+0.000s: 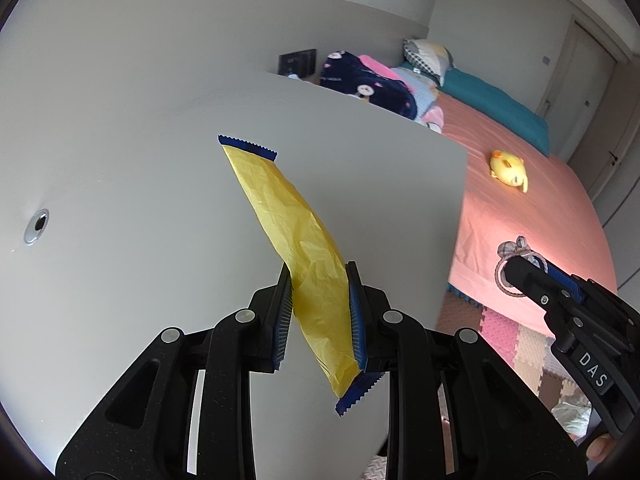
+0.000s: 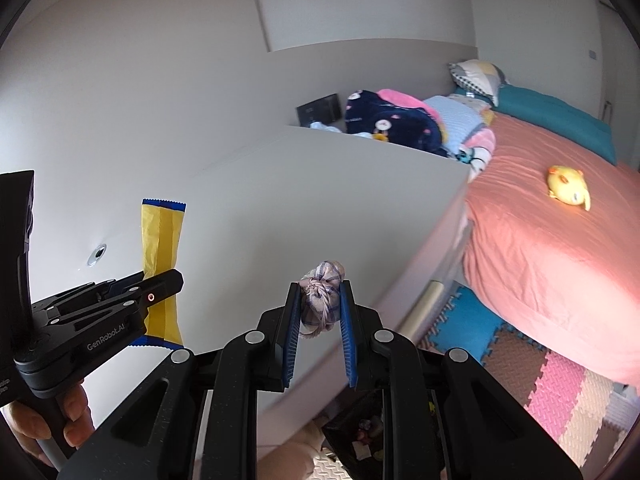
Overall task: Collect trash
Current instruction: 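Carry the yellow packet and lace item with both tools down to the bin, then open both tools to drop the packet and lace item into the bin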
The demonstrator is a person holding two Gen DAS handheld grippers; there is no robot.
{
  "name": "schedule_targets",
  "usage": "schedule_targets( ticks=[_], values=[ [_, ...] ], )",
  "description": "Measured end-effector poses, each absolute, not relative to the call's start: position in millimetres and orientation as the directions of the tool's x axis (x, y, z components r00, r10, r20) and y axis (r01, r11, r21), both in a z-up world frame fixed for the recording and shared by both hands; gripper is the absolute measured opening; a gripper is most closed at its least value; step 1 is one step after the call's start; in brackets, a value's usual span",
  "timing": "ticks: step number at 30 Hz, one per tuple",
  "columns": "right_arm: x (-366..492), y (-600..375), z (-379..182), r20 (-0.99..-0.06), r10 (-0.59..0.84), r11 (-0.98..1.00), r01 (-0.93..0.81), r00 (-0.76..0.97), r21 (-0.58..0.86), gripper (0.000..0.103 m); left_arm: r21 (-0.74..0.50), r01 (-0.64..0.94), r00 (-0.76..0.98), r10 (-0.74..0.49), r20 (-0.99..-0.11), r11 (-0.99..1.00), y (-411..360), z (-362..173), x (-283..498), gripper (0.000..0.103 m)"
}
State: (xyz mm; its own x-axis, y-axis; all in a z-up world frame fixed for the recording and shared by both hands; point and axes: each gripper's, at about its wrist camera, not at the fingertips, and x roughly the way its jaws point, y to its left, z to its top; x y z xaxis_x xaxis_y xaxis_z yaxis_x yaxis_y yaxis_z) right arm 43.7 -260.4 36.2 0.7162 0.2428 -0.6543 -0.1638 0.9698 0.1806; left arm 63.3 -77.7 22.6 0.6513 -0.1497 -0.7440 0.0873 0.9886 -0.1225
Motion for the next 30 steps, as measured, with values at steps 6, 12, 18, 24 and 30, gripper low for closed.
schedule_targets(
  ticks=[6, 12, 18, 24, 30],
  values=[
    [25.0, -290.1, 34.7, -0.653, 0.196, 0.979, -0.106, 0.731, 0.175, 0.02, -0.117, 0.153, 0.639, -0.189, -0.746, 0.981, -107.7, 19.3, 53.4, 0.025],
    [6.2, -316.0, 31.9, -0.654, 0.155, 0.984, -0.054, 0.74, 0.172, 0.02, -0.111, 0.215, 0.622, -0.223, -0.751, 0.97, -134.1, 16.1, 42.4, 0.025],
    [-7.3, -343.2, 30.3, -0.659, 0.109, 0.984, 0.012, 0.745, 0.177, 0.02, -0.106, 0.276, 0.596, -0.257, -0.761, 0.955, -156.6, 11.5, 36.9, 0.025],
    [-9.5, -362.7, 30.5, -0.664, -0.002, 0.981, 0.13, 0.747, 0.143, 0.077, -0.064, 0.328, 0.54, -0.242, -0.806, 0.943, -174.7, 1.8, 34.7, 0.081],
    [-9.9, -377.3, 32.5, -0.648, -0.05, 0.973, 0.184, 0.76, 0.141, 0.077, -0.041, 0.307, 0.582, -0.221, -0.782, 0.951, -173.4, 7.2, 34.3, 0.093]
  ],
)
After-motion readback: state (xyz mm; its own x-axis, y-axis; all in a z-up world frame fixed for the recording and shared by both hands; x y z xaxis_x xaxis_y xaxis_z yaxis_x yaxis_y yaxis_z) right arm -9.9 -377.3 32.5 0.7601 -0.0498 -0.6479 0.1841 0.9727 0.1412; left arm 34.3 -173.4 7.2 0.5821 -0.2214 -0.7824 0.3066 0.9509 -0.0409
